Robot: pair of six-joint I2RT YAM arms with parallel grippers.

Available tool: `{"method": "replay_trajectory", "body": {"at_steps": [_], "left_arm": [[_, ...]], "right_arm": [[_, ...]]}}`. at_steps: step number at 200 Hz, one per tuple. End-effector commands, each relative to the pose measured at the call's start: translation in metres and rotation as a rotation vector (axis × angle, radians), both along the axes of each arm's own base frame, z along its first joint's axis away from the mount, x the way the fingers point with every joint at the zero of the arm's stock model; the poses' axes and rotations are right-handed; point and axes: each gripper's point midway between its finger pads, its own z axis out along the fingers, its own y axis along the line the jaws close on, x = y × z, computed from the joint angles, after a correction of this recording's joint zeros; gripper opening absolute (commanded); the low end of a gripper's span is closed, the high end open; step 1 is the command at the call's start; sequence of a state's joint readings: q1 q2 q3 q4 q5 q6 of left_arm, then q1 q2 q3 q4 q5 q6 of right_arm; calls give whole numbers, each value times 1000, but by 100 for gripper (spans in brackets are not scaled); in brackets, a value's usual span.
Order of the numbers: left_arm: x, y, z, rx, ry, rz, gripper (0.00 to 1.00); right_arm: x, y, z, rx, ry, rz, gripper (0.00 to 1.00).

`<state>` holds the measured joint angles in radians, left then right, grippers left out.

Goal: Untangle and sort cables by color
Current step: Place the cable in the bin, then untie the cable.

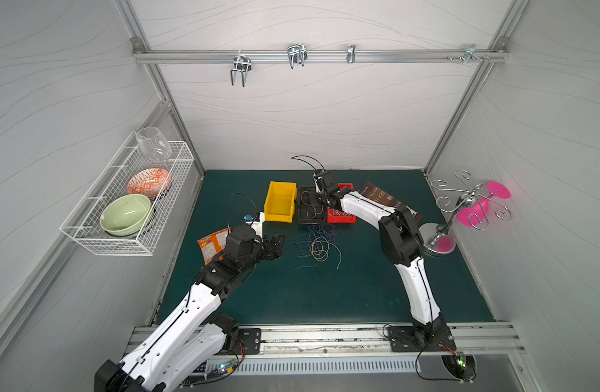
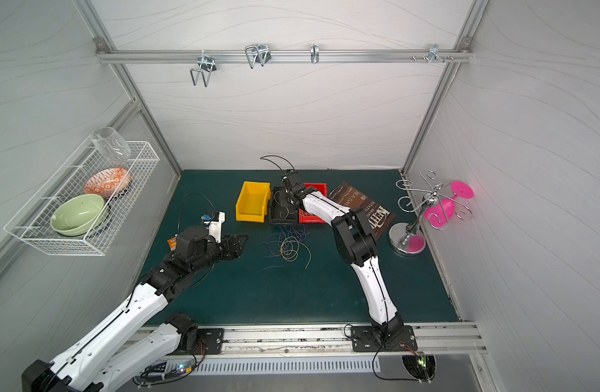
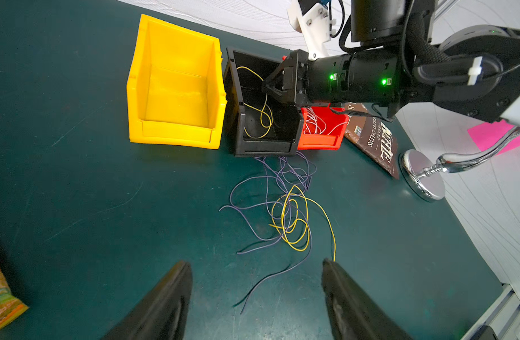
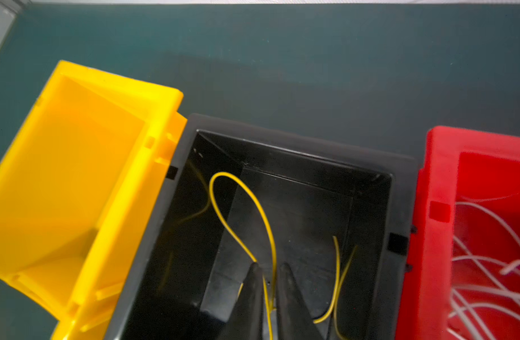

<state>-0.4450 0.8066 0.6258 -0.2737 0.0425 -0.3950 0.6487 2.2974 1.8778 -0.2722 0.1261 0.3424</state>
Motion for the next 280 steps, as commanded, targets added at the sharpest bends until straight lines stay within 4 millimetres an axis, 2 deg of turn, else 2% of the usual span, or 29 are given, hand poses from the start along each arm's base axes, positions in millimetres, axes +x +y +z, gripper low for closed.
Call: {"method": "replay_trajectory", "body": {"at_steps": [1,18,47,78,106,125,155,172,188,210,239,280], "left_arm": [[2,-1,11,-11,-33,-8,74],[2,0,12,-12,-35,-6,74],[2,0,16,-18,-39,-6,74],[0,-2,17,-32,-36,-13,74],[-1,-10,8,-80,-4,-33,74],[-1,-19,-1,-132,35,-56,75],[0,-29,-19,-181,99,-67,74],[1,-30,-25,-194,125,-59,74],[2,-33,-28,-204,141,-62,74],[1,-34,-29,-207,151,-65,74],[0,-33,-31,-205,162,-62,74],[-2,-31,-31,-202,165,-55,74]], "right_arm": [[-6,8,38,23,-46,44,24],[-9,5,60,25,-83,61,33],[-23,-2,101,31,-144,104,42],[-57,-19,138,56,-181,154,50],[-97,-44,146,66,-172,183,54],[-129,-62,132,50,-121,205,55],[-173,-85,92,28,4,226,56],[-193,-90,64,41,74,237,51],[-205,-90,38,57,149,238,39],[-212,-84,9,68,219,236,37],[-210,-74,-23,46,276,231,39],[-200,-67,-52,3,311,215,39]]}}
